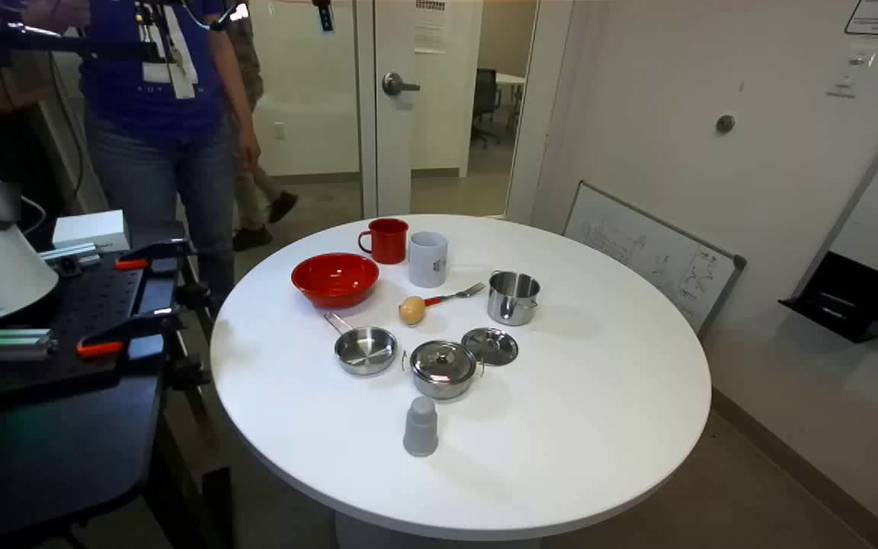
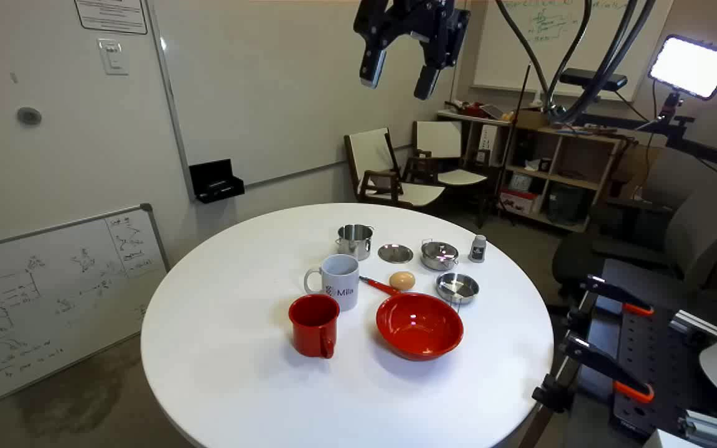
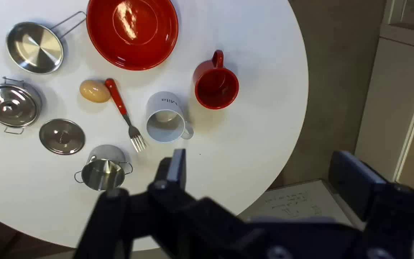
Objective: Put the red mug inside the red bowl
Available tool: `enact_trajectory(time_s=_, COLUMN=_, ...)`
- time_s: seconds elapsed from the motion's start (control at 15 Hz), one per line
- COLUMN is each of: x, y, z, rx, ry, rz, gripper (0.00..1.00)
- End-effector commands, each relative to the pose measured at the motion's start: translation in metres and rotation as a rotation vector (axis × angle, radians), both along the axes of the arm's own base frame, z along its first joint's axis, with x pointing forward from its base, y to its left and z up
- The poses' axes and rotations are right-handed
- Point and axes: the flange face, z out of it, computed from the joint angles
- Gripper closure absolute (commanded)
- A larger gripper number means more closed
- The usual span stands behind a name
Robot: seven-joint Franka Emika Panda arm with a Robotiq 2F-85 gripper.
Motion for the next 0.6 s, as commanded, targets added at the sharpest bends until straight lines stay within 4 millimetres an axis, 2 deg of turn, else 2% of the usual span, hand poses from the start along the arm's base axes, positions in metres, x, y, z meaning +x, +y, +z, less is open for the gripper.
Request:
enact_trajectory(time_s=0.0, x=0.000, y=0.000, z=0.001, rx=0.000, ry=0.001, rz=0.000, gripper=0.00)
enact_trajectory(time_s=0.4, x=0.034, y=-0.008, z=-0.047, rx=-0.003, ry=0.051, rz=0.009, gripper=0.00)
enact_trajectory(time_s=0.53, x=0.039, y=-0.007, z=-0.057, rx=0.029, ry=0.093, rz=0.075, gripper=0.00)
